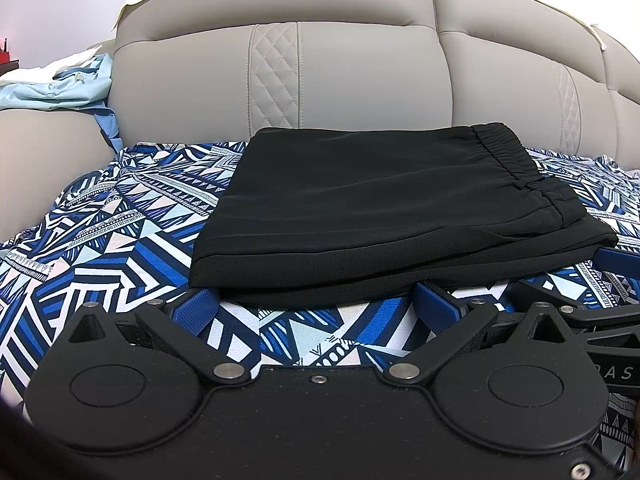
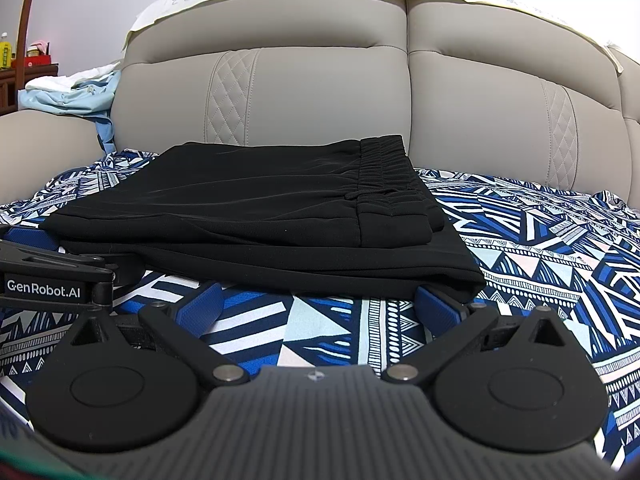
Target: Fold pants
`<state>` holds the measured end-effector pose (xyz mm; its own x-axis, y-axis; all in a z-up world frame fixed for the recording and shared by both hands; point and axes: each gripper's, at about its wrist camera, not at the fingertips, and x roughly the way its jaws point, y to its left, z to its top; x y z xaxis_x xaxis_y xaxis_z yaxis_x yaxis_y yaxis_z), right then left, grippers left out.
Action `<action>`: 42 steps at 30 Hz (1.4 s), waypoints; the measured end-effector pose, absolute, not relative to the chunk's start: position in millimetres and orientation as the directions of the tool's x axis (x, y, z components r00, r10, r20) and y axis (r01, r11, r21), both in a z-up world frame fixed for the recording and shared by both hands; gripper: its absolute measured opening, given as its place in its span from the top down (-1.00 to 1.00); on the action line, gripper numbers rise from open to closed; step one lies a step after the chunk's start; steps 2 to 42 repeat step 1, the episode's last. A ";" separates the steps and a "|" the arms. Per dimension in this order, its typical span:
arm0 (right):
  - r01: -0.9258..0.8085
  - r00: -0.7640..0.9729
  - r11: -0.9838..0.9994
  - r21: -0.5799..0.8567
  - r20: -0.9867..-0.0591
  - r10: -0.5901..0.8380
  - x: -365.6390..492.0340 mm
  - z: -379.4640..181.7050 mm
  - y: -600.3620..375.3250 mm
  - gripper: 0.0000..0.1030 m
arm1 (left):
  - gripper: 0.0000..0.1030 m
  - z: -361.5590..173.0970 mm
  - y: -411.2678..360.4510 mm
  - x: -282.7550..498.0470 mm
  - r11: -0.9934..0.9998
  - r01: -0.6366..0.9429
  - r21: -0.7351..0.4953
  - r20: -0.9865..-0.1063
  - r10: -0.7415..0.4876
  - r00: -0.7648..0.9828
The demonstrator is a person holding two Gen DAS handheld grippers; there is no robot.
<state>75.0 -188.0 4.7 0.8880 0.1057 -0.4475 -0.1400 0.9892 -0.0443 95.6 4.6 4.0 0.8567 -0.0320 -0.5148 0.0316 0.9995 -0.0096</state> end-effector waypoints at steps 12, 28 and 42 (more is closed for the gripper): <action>-0.140 0.888 0.989 -0.044 -0.447 0.106 75.0 4.7 -187.9 -1.00 | -1.00 4.0 4.7 95.6 0.999 0.032 -0.009 -0.515 -0.032 0.857; -0.140 0.888 0.989 -0.044 -0.447 0.106 75.0 4.7 -187.9 -1.00 | -1.00 4.0 4.7 95.6 0.999 0.032 -0.009 -0.515 -0.032 0.857; -0.140 0.888 0.989 -0.044 -0.447 0.106 75.0 4.7 -187.9 -1.00 | -1.00 4.0 4.7 95.6 0.999 0.032 -0.009 -0.515 -0.032 0.857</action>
